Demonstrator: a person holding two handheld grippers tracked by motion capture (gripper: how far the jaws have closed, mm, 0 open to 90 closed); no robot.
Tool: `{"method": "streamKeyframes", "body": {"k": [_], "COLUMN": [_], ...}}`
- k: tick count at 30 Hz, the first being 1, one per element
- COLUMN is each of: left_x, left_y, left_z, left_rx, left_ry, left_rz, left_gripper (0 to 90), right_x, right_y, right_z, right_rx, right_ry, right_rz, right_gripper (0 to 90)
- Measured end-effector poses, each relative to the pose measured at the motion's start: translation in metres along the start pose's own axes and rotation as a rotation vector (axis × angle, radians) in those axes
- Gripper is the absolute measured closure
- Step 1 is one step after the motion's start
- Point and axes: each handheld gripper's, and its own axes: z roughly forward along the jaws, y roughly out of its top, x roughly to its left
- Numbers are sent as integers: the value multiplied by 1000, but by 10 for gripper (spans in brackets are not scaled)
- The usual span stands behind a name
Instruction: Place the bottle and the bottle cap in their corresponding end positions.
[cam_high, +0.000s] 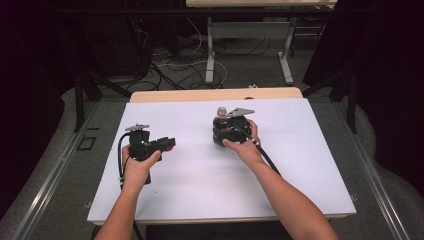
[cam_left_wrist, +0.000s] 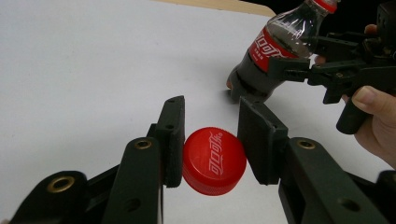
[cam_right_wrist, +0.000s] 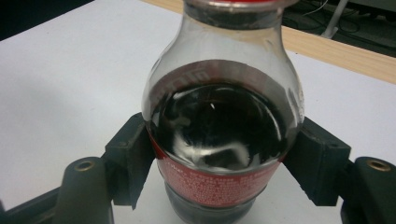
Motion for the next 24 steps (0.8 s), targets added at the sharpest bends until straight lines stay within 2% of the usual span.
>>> {"method": "streamKeyframes", "body": {"k": [8, 11, 14, 16, 17, 23, 24], "left_x": [1, 2, 0, 1, 0, 0, -1], "left_y": [-1, -2, -2, -2, -2, -4, -4], "left_z": [-1, 0, 0, 0, 1, 3, 5], "left_rx": [-1, 2, -2, 6, 6, 20, 8], "left_ry": [5, 5, 1, 3, 3, 6, 3], "left_rz": [9, 6, -3, 17, 10, 10, 8], "left_gripper": [626, 626, 626, 626, 626, 626, 626], "right_x": [9, 10, 10, 10, 9, 9, 9], "right_y": [-10, -14, -16, -17, -18, -23, -24], "right_z": [6, 6, 5, 4, 5, 5, 5], "right_rx": [11, -25, -29, -29, -35, -16, -6], "right_ry": [5, 0, -1, 0, 0, 7, 6], "right_rz": [-38, -29, -36, -35, -31, -24, -23], "right_gripper": [292, 288, 286, 283, 282, 235, 222]}}
